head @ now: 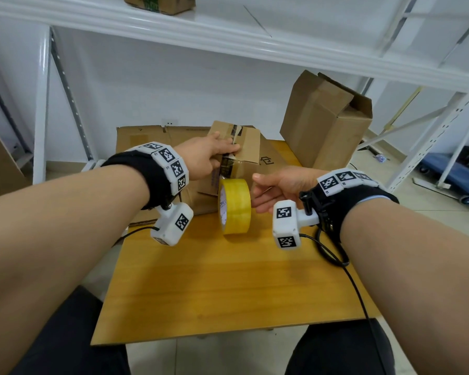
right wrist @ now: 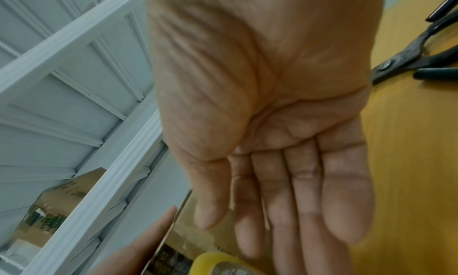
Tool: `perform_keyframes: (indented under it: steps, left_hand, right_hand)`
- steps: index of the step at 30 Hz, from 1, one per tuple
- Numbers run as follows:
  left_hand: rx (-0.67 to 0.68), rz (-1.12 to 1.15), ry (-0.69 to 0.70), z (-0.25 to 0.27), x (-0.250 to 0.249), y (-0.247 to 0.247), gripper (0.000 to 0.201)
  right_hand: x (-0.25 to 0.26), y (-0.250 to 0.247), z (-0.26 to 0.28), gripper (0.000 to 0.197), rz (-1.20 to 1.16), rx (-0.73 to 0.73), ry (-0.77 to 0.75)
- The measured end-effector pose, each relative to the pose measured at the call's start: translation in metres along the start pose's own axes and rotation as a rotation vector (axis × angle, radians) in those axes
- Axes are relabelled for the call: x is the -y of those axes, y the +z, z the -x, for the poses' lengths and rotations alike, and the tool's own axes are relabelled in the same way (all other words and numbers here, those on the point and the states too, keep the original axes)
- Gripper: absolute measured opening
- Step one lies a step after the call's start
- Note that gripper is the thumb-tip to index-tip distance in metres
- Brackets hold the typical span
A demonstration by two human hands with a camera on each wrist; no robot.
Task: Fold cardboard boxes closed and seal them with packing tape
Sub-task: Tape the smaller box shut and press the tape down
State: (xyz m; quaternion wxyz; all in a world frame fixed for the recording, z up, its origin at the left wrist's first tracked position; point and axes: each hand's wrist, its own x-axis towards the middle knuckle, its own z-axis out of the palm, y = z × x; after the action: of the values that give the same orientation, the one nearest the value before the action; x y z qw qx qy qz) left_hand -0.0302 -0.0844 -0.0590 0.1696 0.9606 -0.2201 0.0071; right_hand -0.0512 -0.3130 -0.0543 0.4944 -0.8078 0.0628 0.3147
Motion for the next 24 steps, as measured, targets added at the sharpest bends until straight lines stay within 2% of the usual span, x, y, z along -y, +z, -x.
perform_keyframes:
  steps: [6,12,15,19,24]
  left_hand:
    - [-0.024,0.041,-0.044,0.004,-0.003,0.001,0.06]
    - [-0.175,-0.019,-0.103,-0.003,-0.014,0.01,0.051]
    - [-0.155,-0.024,-0.129,-0.003,-0.016,0.012,0.052]
    - [-0.117,-0.013,-0.153,0.002,-0.016,0.01,0.062]
    - [-0.183,0.009,-0.221,-0.001,-0.035,0.003,0.054]
  right_hand:
    - [-0.012,-0.008,-0.002,0.027,-0.077,-0.23,0.07]
    - [-0.008,-0.003,-0.002,0.027,-0.059,-0.261,0.057]
    - [-0.01,-0.008,0.0,0.026,-0.037,-0.282,0.062]
    - [-0.017,-0.016,0.01,0.026,-0.06,-0.312,0.104]
    - [-0.025,-0.029,0.014,0.022,0.033,-0.378,0.137]
